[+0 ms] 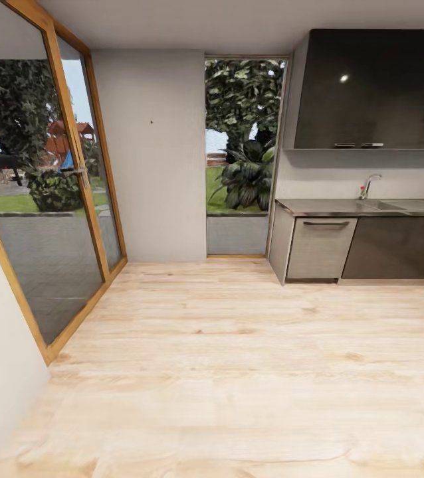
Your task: Put the three can of soda from the living room inside the tash can in the kitchen.
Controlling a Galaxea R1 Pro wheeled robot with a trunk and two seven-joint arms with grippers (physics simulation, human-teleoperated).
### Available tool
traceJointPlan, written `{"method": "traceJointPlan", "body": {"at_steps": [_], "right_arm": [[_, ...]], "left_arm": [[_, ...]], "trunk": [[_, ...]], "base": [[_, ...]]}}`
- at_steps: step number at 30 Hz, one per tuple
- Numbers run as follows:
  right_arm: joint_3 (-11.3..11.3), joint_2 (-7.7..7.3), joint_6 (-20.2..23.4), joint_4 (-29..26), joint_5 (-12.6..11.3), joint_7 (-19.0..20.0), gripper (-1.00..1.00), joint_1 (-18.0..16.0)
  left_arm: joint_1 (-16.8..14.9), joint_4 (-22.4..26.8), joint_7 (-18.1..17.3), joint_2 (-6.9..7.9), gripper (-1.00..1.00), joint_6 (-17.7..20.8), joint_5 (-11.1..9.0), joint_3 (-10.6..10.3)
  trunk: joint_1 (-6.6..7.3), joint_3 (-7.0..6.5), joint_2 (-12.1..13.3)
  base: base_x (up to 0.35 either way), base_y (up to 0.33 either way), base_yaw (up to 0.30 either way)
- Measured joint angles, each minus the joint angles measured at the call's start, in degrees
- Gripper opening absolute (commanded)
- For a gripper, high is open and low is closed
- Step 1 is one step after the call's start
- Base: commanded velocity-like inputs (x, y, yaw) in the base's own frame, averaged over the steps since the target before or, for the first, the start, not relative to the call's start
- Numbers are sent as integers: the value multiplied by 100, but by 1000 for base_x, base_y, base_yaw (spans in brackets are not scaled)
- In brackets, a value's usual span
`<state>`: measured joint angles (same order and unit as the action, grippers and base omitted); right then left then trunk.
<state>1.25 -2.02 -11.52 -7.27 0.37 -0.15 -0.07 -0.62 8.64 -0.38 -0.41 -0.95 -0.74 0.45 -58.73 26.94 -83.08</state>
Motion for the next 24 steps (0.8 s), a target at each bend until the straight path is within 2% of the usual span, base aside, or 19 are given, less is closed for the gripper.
{"method": "traceJointPlan", "body": {"at_steps": [1, 2, 3, 7, 8, 10, 15, 16, 17, 18, 19, 20, 24], "right_arm": [[0, 0, -42, -816, 0, -1, 100, -1], [1, 0, -71, -1918, -1, -1, 100, -6], [1, 0, -72, -2068, 0, -1, 100, -5], [6, 9, -103, -2500, -7, -1, 100, -3], [11, 14, -127, -2758, -5, 5, 100, -1], [17, 18, -167, -3069, -4, 12, 100, 2], [28, 14, -220, -3889, -2, 9, 100, 14], [28, 14, -220, -3894, -3, 9, 100, 15], [27, 11, -225, -4052, -2, 9, 100, 21], [27, 4, -232, -4379, -1, 15, 100, 38], [27, -4, -240, -5189, 2, 118, 100, 190], [26, -5, -241, -5716, 5, 167, 100, 297], [-11, -11, -260, -6616, 8, 334, 100, 922]], "left_arm": [[3, 806, 0, 1, 100, 0, -1, 0], [13, 1913, 1, 4, 100, -3, -2, -2], [-1, 3012, 1, 5, 100, -3, -2, -4], [32, 3912, 1, 15, 100, -13, 1, -15], [40, 4331, -3, 16, 100, -44, 2, -28], [53, 4757, -9, 17, 100, -136, 3, -42], [107, 5439, -19, 38, 100, -681, 8, -70], [108, 5443, -19, 38, 100, -686, 8, -70], [118, 5539, -20, 44, 100, -848, 9, -74], [142, 5707, -21, 52, 100, -1198, 10, -79], [359, 6048, -23, 62, 100, -1951, 10, -85], [425, 6120, -23, 63, 100, -2075, 10, -86], [672, 6336, -27, 69, 100, -2346, 6, -72]], "trunk": [[0, 0, 0], [0, -2, 0], [0, -4, 0], [0, -2, 0], [0, -3, 0], [0, -2, 0], [0, -1, 0], [0, -1, 0], [0, -1, 0], [0, -2, 0], [0, 0, -1], [0, -1, 0], [0, -1, 0]], "base": [[0, 0, 0], [0, 0, 0], [0, 0, 0], [0, 0, 0], [0, 0, 0], [0, 0, 0], [0, 0, 0], [0, 0, 0], [0, 0, 0], [0, 0, 0], [0, 0, 0], [0, 0, 0], [0, 0, 0]]}}
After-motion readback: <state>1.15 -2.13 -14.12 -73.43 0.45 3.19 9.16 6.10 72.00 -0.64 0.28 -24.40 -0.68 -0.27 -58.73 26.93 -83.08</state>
